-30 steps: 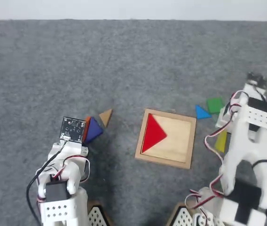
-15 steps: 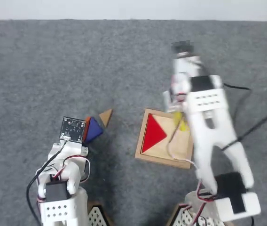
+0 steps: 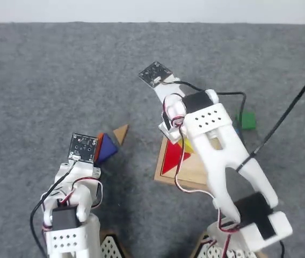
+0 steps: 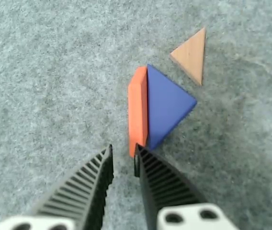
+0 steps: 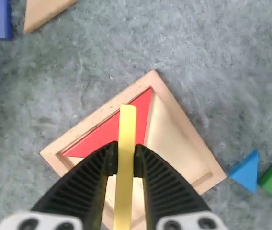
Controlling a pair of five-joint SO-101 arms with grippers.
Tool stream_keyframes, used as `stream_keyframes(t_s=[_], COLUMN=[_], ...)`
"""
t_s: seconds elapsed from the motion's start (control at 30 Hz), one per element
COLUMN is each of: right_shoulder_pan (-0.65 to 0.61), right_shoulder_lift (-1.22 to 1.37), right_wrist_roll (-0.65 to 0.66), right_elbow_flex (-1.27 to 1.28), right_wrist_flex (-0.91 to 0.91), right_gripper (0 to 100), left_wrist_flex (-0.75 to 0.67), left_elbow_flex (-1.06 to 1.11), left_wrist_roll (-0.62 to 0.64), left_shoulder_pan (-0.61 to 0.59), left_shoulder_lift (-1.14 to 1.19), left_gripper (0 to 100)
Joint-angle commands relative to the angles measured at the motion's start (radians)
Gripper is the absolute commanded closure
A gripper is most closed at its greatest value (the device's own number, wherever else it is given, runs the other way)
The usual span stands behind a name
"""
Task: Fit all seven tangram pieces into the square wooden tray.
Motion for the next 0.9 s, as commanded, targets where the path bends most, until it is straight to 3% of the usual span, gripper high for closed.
stream_keyframes(t_s=[0.0,0.87], right_shoulder_pan=[-0.005,0.045], right_shoulder_lift=[0.053,0.189], right_wrist_roll=[0.051,0.132], right_elbow_flex=[-0.034,-0.005], right_wrist_flex=[-0.041,-0.16], right_gripper=[99.1,98.3], left_wrist_flex=[0.011,0.011], left_elbow_flex=[-0.007,-0.007], left_wrist_roll=[-0.005,-0.005], left_shoulder_pan=[-0.005,-0.005], left_shoulder_lift=[0.0,0.0], left_gripper=[93,93])
